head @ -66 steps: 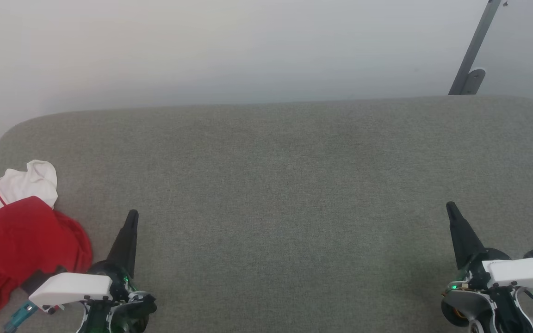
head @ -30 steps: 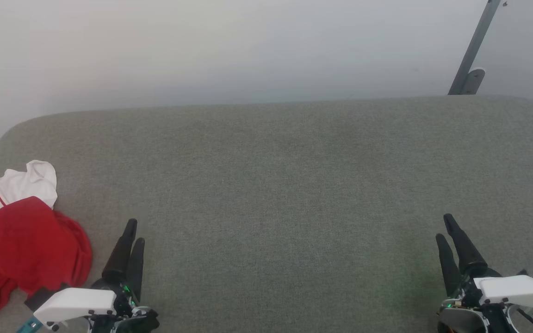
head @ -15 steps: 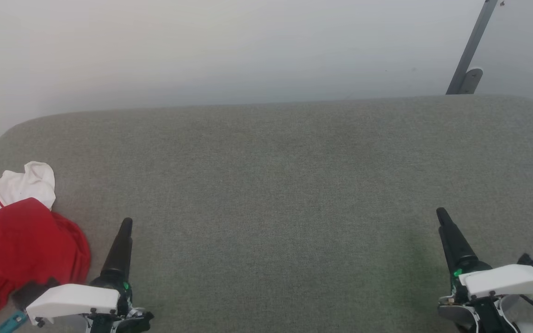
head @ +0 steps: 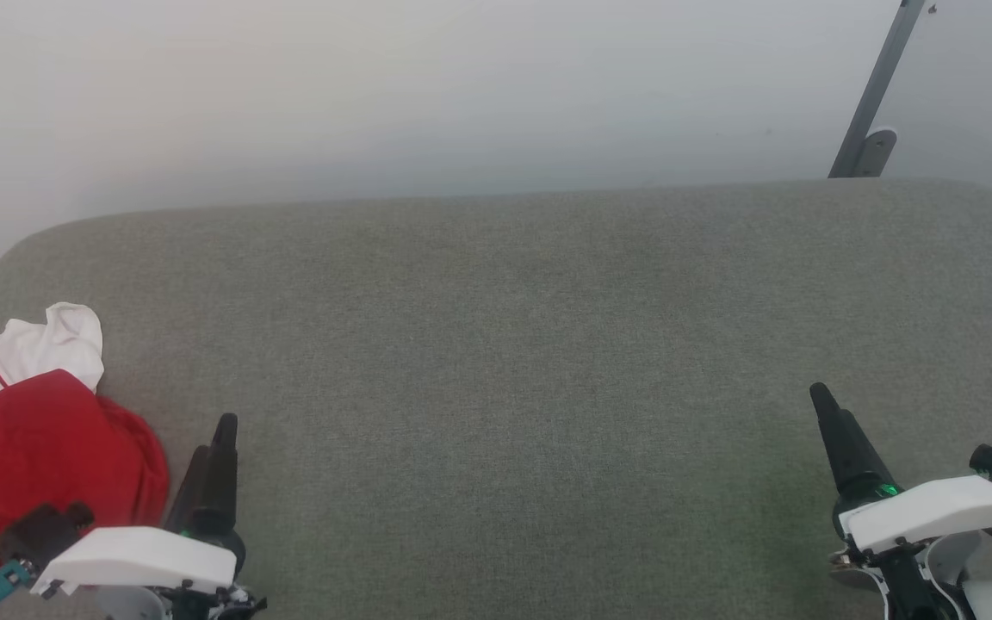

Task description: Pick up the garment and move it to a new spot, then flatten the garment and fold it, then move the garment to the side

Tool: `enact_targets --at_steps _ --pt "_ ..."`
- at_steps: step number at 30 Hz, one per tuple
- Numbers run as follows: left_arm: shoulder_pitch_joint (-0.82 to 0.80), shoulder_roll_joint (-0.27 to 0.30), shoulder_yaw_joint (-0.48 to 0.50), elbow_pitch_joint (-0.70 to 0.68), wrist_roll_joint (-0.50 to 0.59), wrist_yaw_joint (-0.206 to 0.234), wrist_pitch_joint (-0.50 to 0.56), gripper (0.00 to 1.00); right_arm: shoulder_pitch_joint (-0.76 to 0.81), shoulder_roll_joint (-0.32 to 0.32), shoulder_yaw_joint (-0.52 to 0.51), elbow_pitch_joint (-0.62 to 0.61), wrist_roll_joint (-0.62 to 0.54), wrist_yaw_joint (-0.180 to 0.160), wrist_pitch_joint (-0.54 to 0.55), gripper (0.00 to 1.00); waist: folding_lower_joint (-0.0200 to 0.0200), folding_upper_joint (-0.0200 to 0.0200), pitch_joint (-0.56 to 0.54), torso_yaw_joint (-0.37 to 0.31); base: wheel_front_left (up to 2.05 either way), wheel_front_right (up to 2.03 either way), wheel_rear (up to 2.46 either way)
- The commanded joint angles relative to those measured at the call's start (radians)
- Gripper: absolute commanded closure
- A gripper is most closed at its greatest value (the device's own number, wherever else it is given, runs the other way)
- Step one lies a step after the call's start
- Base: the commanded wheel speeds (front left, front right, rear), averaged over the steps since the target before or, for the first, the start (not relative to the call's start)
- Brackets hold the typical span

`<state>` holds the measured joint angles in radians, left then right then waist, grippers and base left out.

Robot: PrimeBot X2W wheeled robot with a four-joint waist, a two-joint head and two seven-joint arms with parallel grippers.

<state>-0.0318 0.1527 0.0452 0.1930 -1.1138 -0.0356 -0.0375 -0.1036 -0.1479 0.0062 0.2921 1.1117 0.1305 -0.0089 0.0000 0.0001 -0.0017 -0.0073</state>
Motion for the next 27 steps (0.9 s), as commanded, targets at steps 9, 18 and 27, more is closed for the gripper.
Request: enact_targets --at_steps 9,18,27 --pt "0.011 0.025 0.016 -0.018 0.137 -0.033 -0.039 0.00 -0.014 -0.035 -0.002 -0.017 -0.124 0.000 -0.029 0.00 0.0000 -0.0001 -0.002 0.003 0.00 0.00 0.00" --pt "0.019 0.020 0.046 -0.035 0.246 -0.058 -0.067 0.00 -0.002 -0.048 -0.005 -0.029 -0.215 0.000 -0.048 0.00 0.0000 -0.0001 -0.002 0.004 0.00 0.00 0.00" --pt "0.027 0.011 0.065 -0.053 0.331 -0.076 -0.092 0.00 0.006 -0.058 -0.008 -0.039 -0.289 0.000 -0.067 0.00 0.0000 -0.0001 -0.001 0.001 0.00 0.00 0.00"
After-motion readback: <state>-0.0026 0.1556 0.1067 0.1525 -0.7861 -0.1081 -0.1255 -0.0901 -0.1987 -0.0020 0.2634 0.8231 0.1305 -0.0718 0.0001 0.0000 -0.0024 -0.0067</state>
